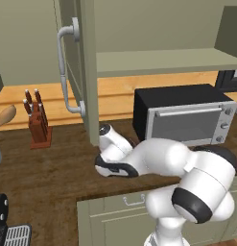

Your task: Pick up the bowls on the counter and stack them on top of one another in the open cabinet. Place the smaller bowl on top of the larger bowl.

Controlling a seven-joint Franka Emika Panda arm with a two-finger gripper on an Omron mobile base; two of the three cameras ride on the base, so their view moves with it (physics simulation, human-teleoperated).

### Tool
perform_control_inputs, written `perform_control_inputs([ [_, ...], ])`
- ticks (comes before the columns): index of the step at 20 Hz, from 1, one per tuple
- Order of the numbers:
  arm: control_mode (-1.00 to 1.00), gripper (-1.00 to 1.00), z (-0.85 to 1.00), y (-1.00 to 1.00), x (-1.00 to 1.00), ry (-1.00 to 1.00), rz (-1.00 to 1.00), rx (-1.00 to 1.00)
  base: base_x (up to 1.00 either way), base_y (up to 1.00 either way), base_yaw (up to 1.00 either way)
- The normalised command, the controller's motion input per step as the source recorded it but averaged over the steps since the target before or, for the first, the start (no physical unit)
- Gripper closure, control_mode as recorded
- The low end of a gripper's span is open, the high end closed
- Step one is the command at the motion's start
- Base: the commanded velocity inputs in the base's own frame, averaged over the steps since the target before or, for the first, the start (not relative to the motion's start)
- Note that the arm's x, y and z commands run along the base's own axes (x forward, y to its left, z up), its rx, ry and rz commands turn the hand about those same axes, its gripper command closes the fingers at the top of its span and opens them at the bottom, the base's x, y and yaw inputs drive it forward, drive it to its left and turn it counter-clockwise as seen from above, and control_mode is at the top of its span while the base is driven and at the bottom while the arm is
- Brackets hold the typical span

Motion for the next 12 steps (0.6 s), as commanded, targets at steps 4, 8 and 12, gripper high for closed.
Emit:
perform_control_inputs([
  [4,-1.0,1.0,0.79,-0.12,-0.72,-0.14,0.0,0.0,0.0,0.0,0.0],
  [8,-1.0,1.0,1.0,-0.1,-0.8,-0.33,0.0,0.0,0.0,0.0,0.0],
  [12,-1.0,1.0,1.0,-0.14,-0.76,-0.34,0.05,-0.05,0.0,0.0,0.0],
])
